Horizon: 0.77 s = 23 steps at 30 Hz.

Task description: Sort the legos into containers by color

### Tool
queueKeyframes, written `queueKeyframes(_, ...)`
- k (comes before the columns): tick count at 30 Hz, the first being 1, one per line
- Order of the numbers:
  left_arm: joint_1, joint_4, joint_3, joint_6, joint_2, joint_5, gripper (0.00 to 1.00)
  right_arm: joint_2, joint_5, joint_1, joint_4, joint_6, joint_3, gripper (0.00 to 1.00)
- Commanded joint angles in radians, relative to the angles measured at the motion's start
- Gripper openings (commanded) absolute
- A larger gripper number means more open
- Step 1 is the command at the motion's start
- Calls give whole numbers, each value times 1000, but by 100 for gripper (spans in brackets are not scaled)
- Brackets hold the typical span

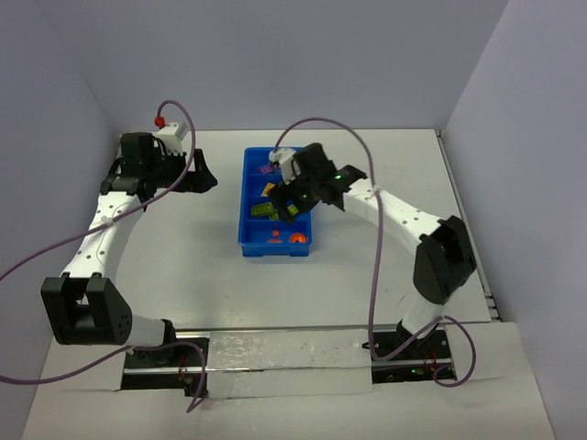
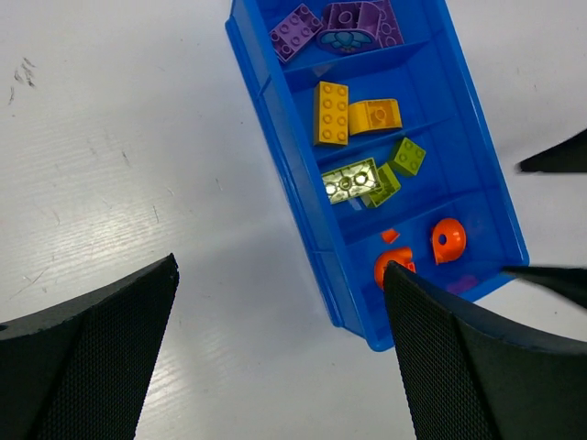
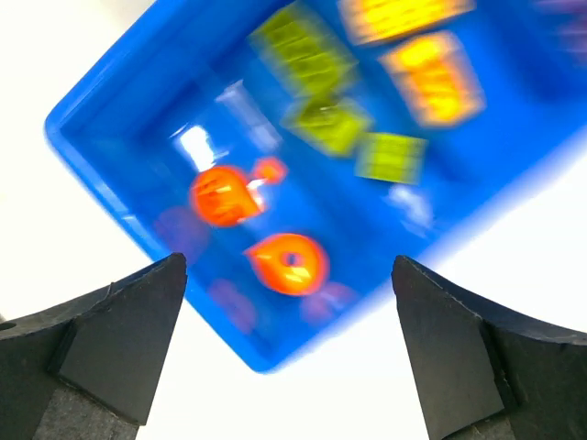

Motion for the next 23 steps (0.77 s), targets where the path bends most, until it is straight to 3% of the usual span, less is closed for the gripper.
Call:
queueKeyframes(1,27,66,45,-41,54,23,99,-121,58,-148,14,39,32,100)
queueKeyframes(4,36,85,43,-46,75,-18,99,-155,68,-275,28,58,-1,100)
queueKeyframes(14,106,114,8,-19,133,-136,99,-223,90,-531,109,91,-156,100)
queueKeyframes(23,159,138,-33,-2,138,-152,99,-240,91,-559,147,105,-214,100)
